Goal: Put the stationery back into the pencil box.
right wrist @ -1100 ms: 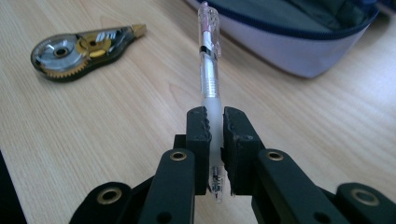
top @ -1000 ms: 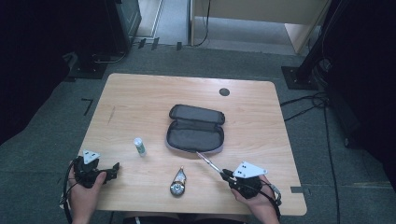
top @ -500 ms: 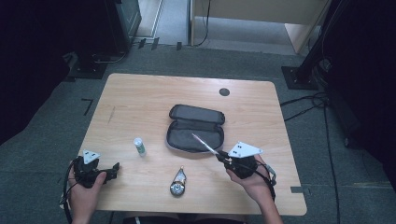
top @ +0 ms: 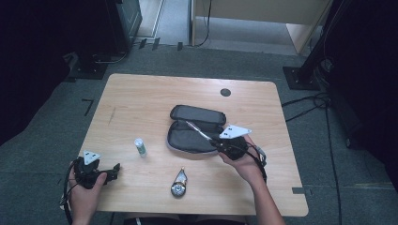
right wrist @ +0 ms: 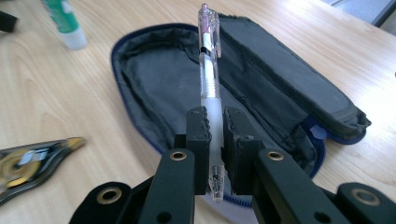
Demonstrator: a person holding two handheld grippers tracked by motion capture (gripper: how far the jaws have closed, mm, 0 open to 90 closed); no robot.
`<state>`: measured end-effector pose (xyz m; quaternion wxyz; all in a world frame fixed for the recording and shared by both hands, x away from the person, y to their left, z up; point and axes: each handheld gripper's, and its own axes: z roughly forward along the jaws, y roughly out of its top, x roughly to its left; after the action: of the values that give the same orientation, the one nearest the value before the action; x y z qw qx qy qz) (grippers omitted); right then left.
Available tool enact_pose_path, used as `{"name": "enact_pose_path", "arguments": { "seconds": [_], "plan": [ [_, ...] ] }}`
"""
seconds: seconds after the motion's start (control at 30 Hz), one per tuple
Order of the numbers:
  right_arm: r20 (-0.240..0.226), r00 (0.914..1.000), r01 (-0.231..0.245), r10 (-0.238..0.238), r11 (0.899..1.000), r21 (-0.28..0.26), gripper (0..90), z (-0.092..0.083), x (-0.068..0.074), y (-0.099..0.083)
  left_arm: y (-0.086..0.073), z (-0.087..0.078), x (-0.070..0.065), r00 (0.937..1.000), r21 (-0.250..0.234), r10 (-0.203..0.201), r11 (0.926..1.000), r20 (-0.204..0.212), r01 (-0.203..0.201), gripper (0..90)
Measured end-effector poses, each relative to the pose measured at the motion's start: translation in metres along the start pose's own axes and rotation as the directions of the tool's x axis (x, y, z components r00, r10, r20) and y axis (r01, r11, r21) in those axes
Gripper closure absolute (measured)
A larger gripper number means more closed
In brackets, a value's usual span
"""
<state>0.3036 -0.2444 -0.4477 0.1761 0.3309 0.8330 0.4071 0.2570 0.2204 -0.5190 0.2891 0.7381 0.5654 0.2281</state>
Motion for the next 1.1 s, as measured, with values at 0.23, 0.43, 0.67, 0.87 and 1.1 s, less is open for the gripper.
{"name": "enact_pose_path", "arguments": {
  "seconds": [0.23,0.43,0.67,0.87,1.1],
  "plan": [
    [-0.006,0.9999,0.016,-0.015,0.997,0.07,81.2,0.025,-0.006,0.001,0.0,0.0,0.0,1.0,0.0,-0.001,1.0,0.0,0.001,0.0],
    [0.008,0.9998,-0.018,0.017,0.997,0.08,81.2,0.038,-0.008,0.001,0.0,0.0,0.0,1.0,0.0,0.0,1.0,0.0,0.0,0.0],
    [0.032,0.9994,-0.018,0.014,0.993,0.121,81.1,0.051,-0.008,0.0,0.0,0.0,0.0,1.0,0.0,0.0,1.0,0.0,0.0,0.0],
    [0.055,0.9977,-0.047,0.039,0.988,0.148,79.0,0.053,-0.012,-0.003,0.0,0.0,0.0,1.0,0.0,0.0,1.0,0.0,0.0,0.0],
    [0.142,0.9895,-0.048,0.026,0.987,0.154,72.3,0.052,-0.014,-0.004,0.0,0.0,0.0,1.0,0.0,0.0,1.0,0.0,0.0,0.0]
  ]
}}
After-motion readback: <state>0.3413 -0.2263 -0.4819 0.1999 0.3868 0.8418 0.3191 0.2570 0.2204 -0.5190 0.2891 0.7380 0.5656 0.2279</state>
